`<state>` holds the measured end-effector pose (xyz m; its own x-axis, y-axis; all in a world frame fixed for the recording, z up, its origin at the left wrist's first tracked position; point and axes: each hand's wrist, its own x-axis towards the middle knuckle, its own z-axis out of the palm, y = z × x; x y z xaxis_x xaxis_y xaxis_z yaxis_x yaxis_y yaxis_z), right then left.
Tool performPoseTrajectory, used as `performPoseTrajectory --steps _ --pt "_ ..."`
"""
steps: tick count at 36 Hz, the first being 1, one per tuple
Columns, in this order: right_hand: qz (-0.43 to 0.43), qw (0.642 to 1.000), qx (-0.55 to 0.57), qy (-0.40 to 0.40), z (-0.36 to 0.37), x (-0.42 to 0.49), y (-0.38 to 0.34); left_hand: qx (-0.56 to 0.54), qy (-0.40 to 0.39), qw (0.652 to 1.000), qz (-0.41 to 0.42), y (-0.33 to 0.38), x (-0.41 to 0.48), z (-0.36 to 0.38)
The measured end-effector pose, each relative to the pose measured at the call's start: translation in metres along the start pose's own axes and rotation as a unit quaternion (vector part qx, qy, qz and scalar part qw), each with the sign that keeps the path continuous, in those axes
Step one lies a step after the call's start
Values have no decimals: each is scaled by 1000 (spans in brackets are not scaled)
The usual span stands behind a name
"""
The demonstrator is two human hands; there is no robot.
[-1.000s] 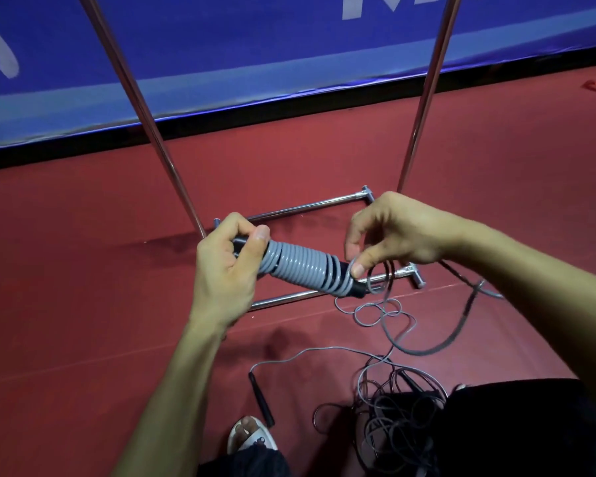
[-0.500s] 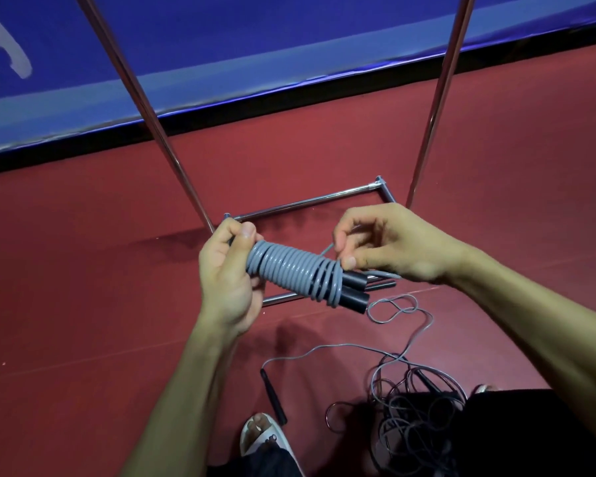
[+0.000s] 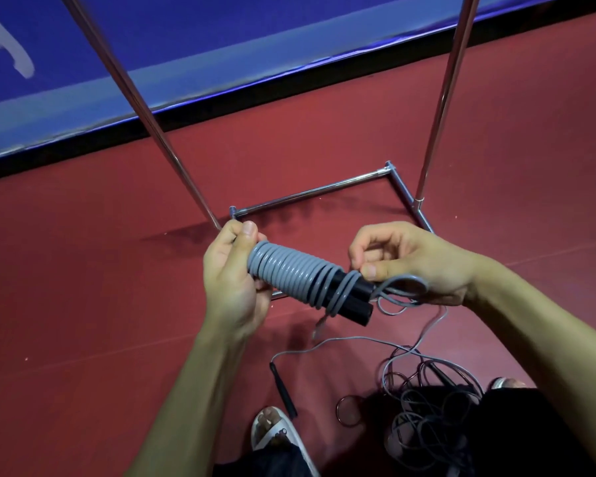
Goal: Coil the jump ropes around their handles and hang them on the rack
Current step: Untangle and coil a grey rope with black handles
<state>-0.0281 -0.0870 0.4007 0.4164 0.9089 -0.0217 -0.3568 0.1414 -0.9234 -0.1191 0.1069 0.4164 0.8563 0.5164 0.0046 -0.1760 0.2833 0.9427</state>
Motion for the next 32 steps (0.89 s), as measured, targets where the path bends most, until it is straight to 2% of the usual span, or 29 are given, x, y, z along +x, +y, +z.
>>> performPoseTrajectory --steps 4,10,18,22,25,32 --pt "-11 993 -121 10 -5 0 -10 -5 -15 1000 -1 -2 0 1" --pt "-78 981 -175 25 5 8 -13 -9 20 1000 2 -1 1 7" --pt "-93 953 -282 67 9 8 -14 -10 59 998 -10 -4 4 4" --pt "-87 966 -229 81 11 6 -12 -26 94 995 3 -4 8 5" --pt "-85 963 -245 77 14 7 -10 -34 121 992 11 -3 11 2" --pt "-123 947 -219 199 24 20 16 -52 180 982 8 -6 14 6"
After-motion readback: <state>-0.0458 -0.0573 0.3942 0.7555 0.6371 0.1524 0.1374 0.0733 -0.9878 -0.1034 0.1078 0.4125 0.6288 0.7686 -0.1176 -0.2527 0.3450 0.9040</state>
